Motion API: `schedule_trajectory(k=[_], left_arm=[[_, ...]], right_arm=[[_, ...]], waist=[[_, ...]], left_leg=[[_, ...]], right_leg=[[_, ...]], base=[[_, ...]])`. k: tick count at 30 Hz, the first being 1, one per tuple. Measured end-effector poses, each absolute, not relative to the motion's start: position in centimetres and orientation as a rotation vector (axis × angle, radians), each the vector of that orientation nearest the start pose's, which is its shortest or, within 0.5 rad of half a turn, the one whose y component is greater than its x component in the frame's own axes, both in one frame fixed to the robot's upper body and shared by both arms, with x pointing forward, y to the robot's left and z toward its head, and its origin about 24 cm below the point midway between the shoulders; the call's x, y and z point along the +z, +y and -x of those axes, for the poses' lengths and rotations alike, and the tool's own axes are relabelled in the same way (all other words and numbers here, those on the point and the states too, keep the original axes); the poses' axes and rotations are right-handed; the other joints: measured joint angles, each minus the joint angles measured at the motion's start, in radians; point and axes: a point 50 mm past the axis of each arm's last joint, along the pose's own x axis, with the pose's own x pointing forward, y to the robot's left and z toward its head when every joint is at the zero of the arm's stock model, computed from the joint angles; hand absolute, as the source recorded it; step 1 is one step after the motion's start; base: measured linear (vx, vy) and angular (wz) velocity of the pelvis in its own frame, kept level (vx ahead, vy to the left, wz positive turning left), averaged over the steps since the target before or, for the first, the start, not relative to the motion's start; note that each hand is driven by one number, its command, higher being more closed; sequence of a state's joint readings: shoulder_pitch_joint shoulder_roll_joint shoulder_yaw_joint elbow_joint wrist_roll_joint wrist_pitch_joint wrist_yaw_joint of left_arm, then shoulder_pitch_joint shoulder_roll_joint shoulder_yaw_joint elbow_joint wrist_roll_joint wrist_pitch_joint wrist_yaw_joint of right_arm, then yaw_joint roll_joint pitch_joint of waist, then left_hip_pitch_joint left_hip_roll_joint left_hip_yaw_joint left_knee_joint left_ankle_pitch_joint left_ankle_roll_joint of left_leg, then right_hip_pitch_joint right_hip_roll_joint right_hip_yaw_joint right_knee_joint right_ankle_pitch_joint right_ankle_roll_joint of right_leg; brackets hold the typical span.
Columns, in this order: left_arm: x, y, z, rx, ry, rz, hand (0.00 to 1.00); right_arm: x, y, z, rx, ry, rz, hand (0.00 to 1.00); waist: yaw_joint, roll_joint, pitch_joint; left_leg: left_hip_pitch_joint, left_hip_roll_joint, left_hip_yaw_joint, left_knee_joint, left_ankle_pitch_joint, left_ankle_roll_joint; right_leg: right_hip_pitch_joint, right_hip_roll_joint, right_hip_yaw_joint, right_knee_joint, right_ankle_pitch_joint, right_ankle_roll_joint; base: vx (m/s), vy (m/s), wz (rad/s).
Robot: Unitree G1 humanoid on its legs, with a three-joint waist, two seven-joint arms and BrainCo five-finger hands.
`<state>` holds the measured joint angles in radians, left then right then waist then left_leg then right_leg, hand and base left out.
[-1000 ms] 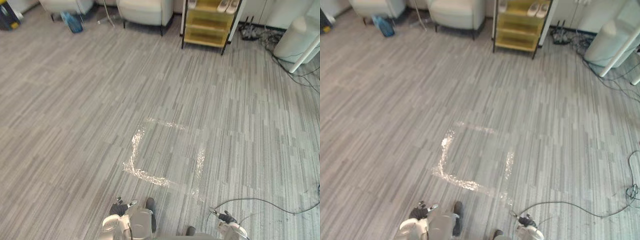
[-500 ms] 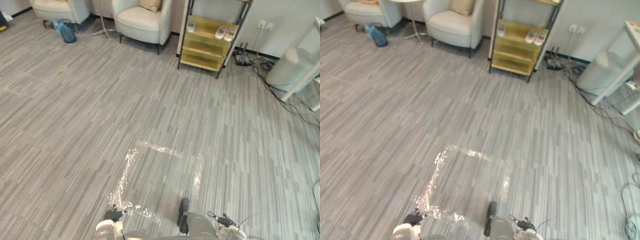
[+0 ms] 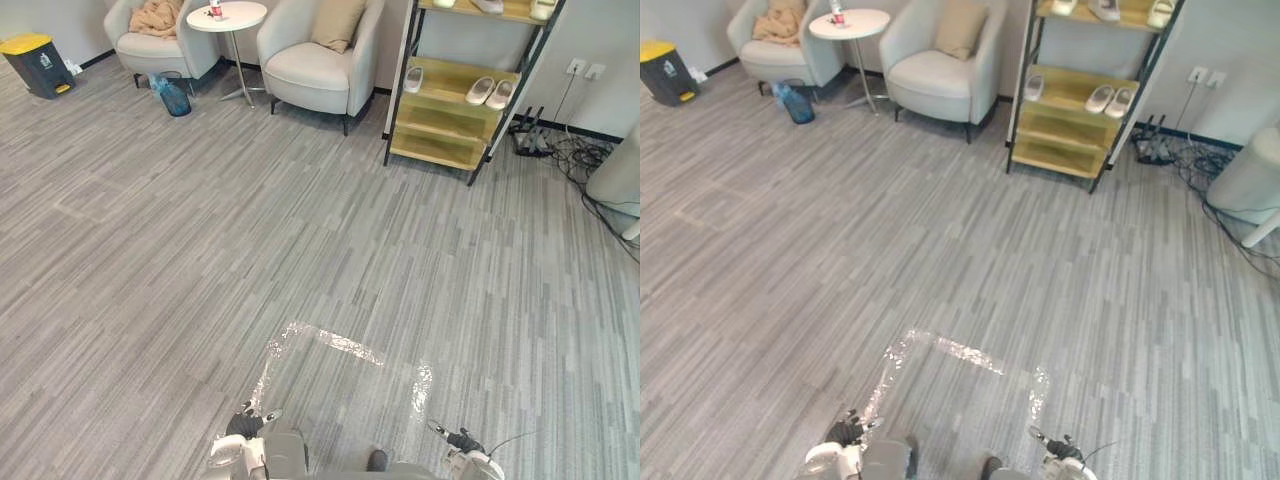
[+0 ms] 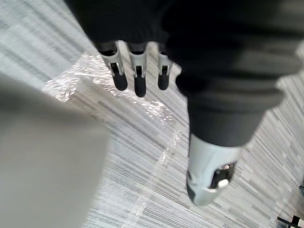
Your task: Pick up cushions and gather them together orderly.
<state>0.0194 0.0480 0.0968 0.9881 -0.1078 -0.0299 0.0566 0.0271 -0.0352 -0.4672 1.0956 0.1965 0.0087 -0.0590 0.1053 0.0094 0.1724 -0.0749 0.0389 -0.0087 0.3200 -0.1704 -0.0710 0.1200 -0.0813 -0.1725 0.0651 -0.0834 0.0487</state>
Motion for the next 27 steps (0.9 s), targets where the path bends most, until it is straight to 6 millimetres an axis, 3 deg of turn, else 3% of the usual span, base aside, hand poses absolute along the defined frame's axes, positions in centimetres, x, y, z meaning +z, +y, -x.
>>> schedule_trajectory(k=[2,6,15,20,27], left_arm=[[-15.0,19.0,-12.8,0.235,0.989,0.06,0.0],[-15.1,19.3,-12.6,0.232,0.999,0.049,0.0],[-15.5,19.0,-12.1,0.197,1.036,0.017,0.0],[-15.5,19.0,-12.0,0.194,1.039,0.016,0.0],[-15.5,19.0,-11.9,0.191,1.041,0.01,0.0]], right_arm=[[-16.2,-21.6,-9.1,-0.607,1.07,-0.369,0.0],[-16.2,-21.6,-9.2,-0.605,1.064,-0.367,0.0],[-16.3,-21.8,-8.3,-0.585,1.093,-0.333,0.0],[-16.5,-21.8,-7.5,-0.587,1.114,-0.326,0.0],[-16.5,-21.8,-7.3,-0.588,1.118,-0.322,0.0]], waist=[[0.003,-0.019,-0.007],[0.003,-0.029,-0.028],[-0.001,-0.011,-0.05],[-0.002,-0.013,-0.06],[-0.002,-0.017,-0.063]], left_leg=[[0.048,-0.018,0.008,-0.018,0.0,0.001],[0.082,-0.034,-0.005,-0.054,-0.004,0.008],[0.077,-0.049,-0.064,-0.115,0.028,0.024],[0.077,-0.055,-0.095,-0.169,0.074,0.019],[0.075,-0.067,-0.112,-0.187,0.086,0.019]], right_leg=[[0.025,-0.017,0.022,0.0,0.001,-0.001],[0.038,-0.024,0.021,-0.005,0.001,-0.001],[0.031,-0.024,0.015,-0.052,-0.001,0.008],[0.013,-0.029,-0.005,-0.052,0.001,0.012],[0.01,-0.038,-0.01,-0.055,0.004,0.016]], base=[[0.19,0.101,-0.19],[0.1,0.033,-0.05],[-0.05,-0.034,0.03],[-0.11,-0.022,0.15],[-0.04,0.001,0.05]])
